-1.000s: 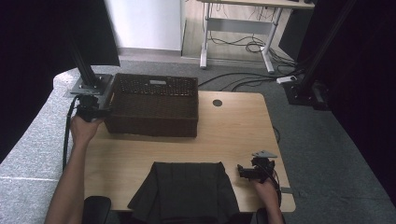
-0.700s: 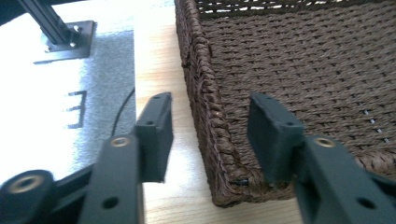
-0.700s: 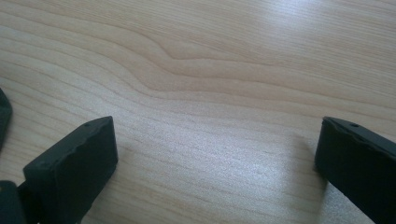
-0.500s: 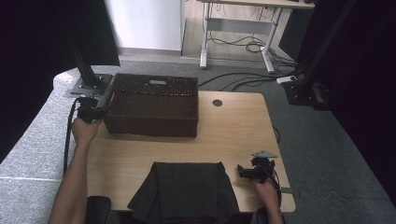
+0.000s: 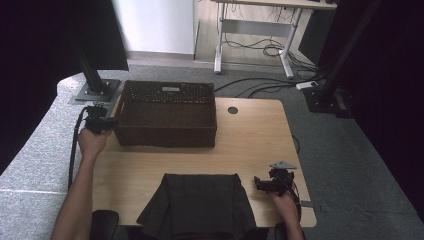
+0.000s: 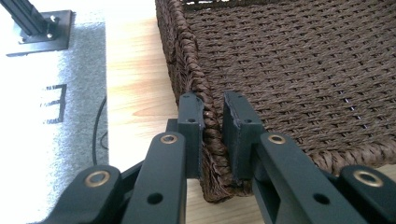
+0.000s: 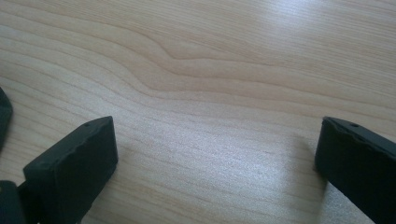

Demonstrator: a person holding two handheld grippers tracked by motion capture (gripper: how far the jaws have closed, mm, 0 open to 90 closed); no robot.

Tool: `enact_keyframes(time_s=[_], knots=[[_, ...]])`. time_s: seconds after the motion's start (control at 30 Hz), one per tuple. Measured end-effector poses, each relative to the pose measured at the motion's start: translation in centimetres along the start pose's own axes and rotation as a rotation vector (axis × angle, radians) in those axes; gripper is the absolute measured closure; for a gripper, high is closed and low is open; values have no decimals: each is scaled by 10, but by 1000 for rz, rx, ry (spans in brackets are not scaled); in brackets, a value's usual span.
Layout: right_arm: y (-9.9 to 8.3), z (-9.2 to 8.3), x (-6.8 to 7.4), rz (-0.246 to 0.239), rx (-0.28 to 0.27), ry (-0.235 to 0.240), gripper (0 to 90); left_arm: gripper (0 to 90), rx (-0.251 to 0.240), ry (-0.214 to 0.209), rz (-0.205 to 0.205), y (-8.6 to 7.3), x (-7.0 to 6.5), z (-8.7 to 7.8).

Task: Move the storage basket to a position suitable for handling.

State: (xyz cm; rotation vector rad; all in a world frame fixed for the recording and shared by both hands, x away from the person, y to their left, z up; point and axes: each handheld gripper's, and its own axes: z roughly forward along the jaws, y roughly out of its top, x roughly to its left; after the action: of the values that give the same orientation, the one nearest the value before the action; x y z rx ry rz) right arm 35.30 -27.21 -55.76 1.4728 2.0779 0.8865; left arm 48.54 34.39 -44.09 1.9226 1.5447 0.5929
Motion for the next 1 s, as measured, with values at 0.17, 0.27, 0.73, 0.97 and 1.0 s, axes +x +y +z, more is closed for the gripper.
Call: enact_keyframes(time_s=[0.17, 0.27, 0.73, 0.97, 1.0], knots=[[0, 0, 0, 0, 0, 0, 0, 785, -8, -23, 18, 0, -12, 2], [0, 0, 0, 0, 0, 0, 0, 786, -10, -23, 33, -1, -19, 2], [0, 0, 0, 1, 0, 0, 0, 755, -3, -54, 72, -9, -46, -6], [0, 0, 1, -1, -1, -2, 0, 745, -20, -88, 69, -15, -58, -8], [0, 0, 1, -1, -1, -2, 0, 745, -20, -91, 73, -16, -60, -9]])
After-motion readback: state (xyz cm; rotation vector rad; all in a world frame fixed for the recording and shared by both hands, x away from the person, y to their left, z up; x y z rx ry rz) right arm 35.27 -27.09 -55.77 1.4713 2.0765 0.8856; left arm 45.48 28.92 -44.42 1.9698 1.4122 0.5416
